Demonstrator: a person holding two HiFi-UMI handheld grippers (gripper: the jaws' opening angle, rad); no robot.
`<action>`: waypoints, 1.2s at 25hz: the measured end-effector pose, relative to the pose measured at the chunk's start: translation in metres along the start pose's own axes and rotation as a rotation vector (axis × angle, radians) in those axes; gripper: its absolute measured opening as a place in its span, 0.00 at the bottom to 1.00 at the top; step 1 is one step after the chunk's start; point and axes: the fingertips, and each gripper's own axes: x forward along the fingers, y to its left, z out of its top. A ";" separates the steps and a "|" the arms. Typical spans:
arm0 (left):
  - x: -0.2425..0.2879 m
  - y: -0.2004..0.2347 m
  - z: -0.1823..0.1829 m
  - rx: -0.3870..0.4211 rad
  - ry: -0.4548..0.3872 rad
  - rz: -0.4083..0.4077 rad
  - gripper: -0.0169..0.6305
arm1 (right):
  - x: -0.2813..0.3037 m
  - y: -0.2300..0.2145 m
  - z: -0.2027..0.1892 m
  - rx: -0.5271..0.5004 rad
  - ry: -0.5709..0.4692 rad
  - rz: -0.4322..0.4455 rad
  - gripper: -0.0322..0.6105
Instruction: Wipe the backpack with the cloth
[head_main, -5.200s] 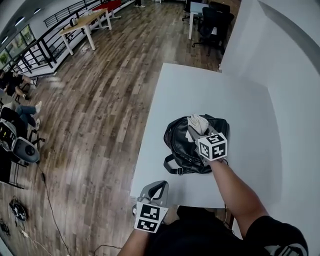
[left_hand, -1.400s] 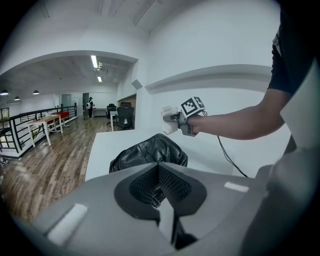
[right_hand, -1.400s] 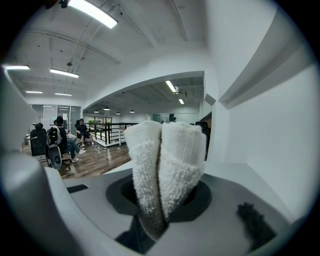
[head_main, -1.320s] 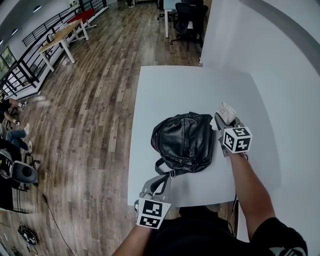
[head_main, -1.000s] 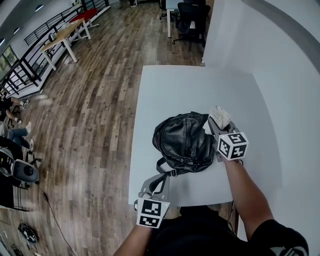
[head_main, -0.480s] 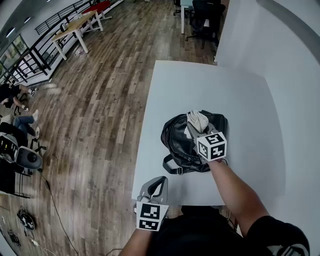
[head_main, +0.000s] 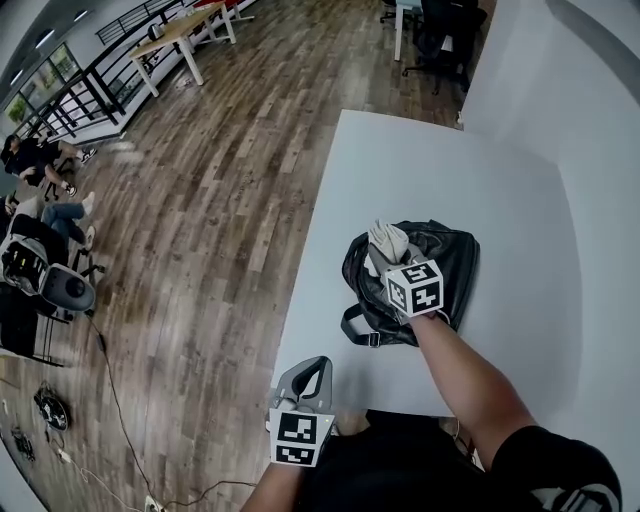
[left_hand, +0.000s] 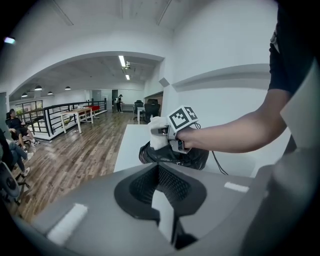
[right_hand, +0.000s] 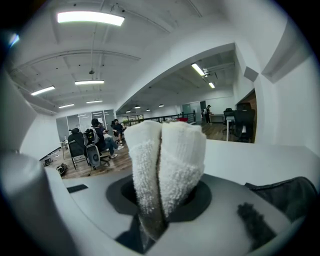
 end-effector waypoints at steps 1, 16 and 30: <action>-0.001 0.002 -0.002 -0.003 0.004 0.008 0.04 | 0.003 0.001 -0.002 -0.001 0.005 0.005 0.20; 0.000 0.009 -0.002 -0.002 0.007 0.013 0.04 | 0.011 -0.006 -0.019 -0.020 0.058 -0.008 0.20; 0.013 -0.002 0.011 0.037 -0.017 -0.062 0.04 | -0.021 -0.036 -0.006 -0.026 0.034 -0.093 0.20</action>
